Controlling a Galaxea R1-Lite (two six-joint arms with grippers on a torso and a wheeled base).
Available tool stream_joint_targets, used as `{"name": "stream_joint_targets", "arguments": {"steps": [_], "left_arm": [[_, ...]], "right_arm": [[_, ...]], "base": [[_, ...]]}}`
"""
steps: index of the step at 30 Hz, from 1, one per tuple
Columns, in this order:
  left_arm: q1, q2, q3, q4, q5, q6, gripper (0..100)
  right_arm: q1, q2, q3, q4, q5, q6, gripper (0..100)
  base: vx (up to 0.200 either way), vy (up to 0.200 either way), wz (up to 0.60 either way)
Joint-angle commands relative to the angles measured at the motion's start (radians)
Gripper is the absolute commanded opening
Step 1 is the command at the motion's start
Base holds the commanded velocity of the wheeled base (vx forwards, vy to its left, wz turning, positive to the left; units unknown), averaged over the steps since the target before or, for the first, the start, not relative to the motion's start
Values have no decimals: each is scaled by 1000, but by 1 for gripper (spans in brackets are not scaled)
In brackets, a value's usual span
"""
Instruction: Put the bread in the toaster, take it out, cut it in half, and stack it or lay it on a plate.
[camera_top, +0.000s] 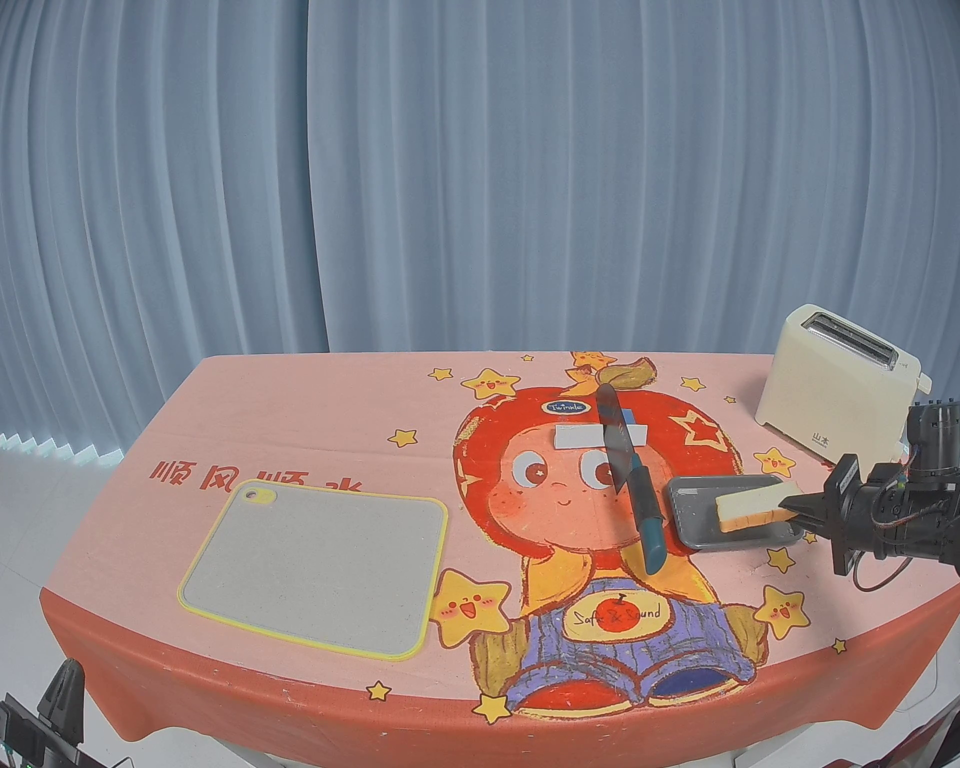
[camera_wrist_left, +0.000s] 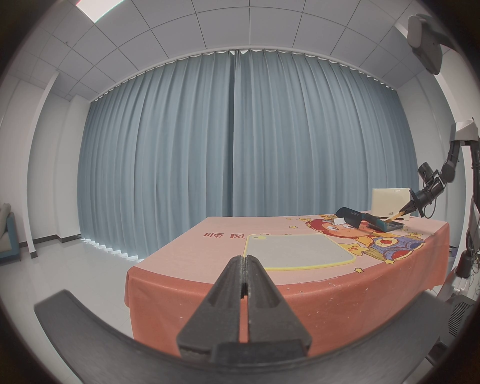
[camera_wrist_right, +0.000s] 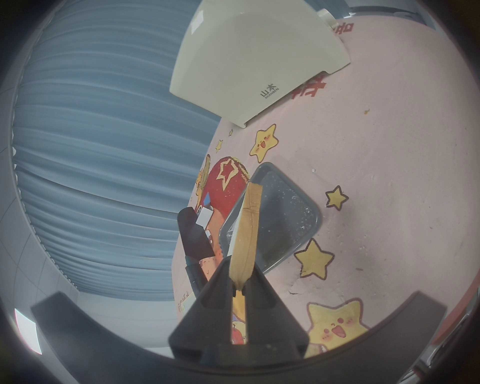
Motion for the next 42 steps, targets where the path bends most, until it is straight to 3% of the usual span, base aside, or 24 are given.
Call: {"name": "stream_joint_targets", "arguments": {"steps": [1, 11, 19, 21, 28, 29, 35, 38, 42], "left_arm": [[0, -16, 18, 0, 0, 0, 0], [0, -16, 18, 0, 0, 0, 0], [0, -16, 18, 0, 0, 0, 0], [0, -16, 18, 0, 0, 0, 0], [0, -16, 18, 0, 0, 0, 0], [0, -16, 18, 0, 0, 0, 0], [0, -16, 18, 0, 0, 0, 0], [0, -16, 18, 0, 0, 0, 0], [0, -16, 18, 0, 0, 0, 0]], "right_arm": [[8, -43, -2, 1, -3, -5, 0], [26, -134, -9, 4, -6, -15, 0], [26, -172, -7, 4, -6, -97, 0], [26, -195, -6, 12, -6, -160, 0], [26, -227, -4, 4, -6, -299, 0], [26, -241, -4, 4, -6, -350, 0], [22, -261, -6, 1, -9, -493, 0], [12, -270, -4, -1, -12, -604, 0], [0, -293, -2, -1, -12, -718, 0]], "base": [[0, 0, 0], [0, 0, 0], [0, 0, 0], [0, 0, 0], [0, 0, 0], [0, 0, 0], [0, 0, 0], [0, 0, 0], [0, 0, 0]]}}
